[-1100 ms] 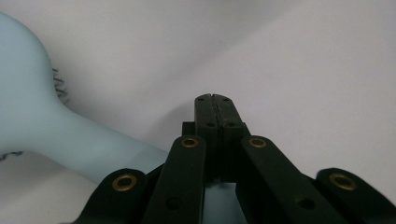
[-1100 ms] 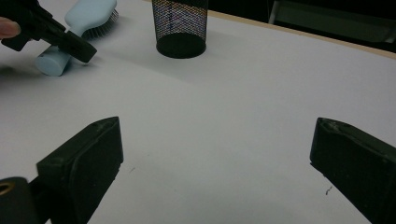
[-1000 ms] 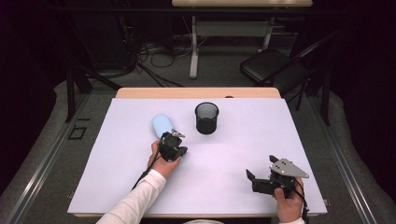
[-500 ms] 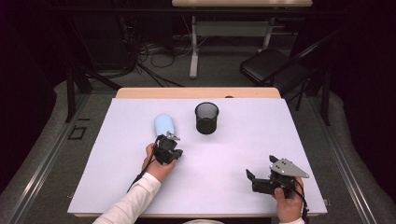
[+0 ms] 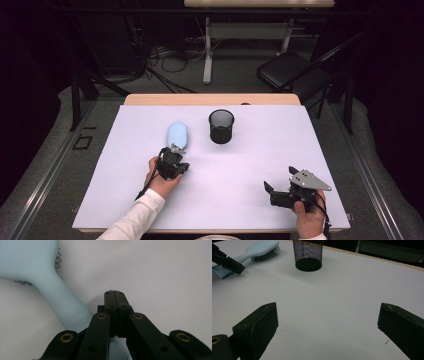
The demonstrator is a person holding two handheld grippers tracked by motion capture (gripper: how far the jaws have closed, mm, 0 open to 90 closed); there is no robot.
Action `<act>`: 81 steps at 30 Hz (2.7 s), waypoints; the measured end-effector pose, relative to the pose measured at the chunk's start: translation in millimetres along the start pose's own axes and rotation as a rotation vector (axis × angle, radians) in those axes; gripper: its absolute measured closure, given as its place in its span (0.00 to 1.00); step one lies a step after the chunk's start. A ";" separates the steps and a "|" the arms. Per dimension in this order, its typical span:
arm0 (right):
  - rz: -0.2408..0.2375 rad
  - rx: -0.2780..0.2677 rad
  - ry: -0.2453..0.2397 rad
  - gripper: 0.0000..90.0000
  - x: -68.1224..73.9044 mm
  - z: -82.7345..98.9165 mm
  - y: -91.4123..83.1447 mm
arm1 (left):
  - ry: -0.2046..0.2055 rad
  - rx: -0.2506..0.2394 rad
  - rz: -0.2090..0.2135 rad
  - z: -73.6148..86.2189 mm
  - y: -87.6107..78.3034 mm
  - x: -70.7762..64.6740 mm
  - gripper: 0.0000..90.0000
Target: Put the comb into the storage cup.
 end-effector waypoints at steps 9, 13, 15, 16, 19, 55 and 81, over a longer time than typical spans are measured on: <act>-0.001 0.001 -0.005 0.03 0.2 0.1 -0.5 | -0.010 0.001 -0.027 8.9 -4.6 8.4 1.00; -0.002 0.000 -0.004 0.03 0.5 0.0 -0.8 | -0.017 0.000 -0.031 12.2 -7.6 11.5 1.00; -0.001 -0.001 -0.004 0.03 0.2 -0.1 -1.1 | -0.021 -0.001 -0.031 13.8 -9.7 13.6 1.00; -0.002 -0.004 -0.002 0.03 0.4 -0.3 -1.0 | -0.019 0.000 -0.031 14.7 -10.6 15.0 1.00; -0.001 -0.001 -0.002 0.03 0.1 0.0 -1.2 | -0.030 -0.006 -0.036 16.7 -12.8 18.1 1.00; -0.002 -0.008 -0.009 0.04 0.4 -1.1 -2.2 | -0.083 -0.041 -0.023 23.5 -26.2 33.3 0.99; -0.008 0.001 -0.010 0.05 0.5 0.1 -1.0 | -0.092 -0.158 -0.061 9.8 -39.1 39.8 0.56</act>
Point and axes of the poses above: each handheld gripper's, and its own axes: y roughly forward along the jaws, z roughly out of its underside, x roughly to its left, the point moved 10 cm from there along y, roughly forward along the jaws, and after that the axes turned 4 degrees about y, right-handed, at the moved point
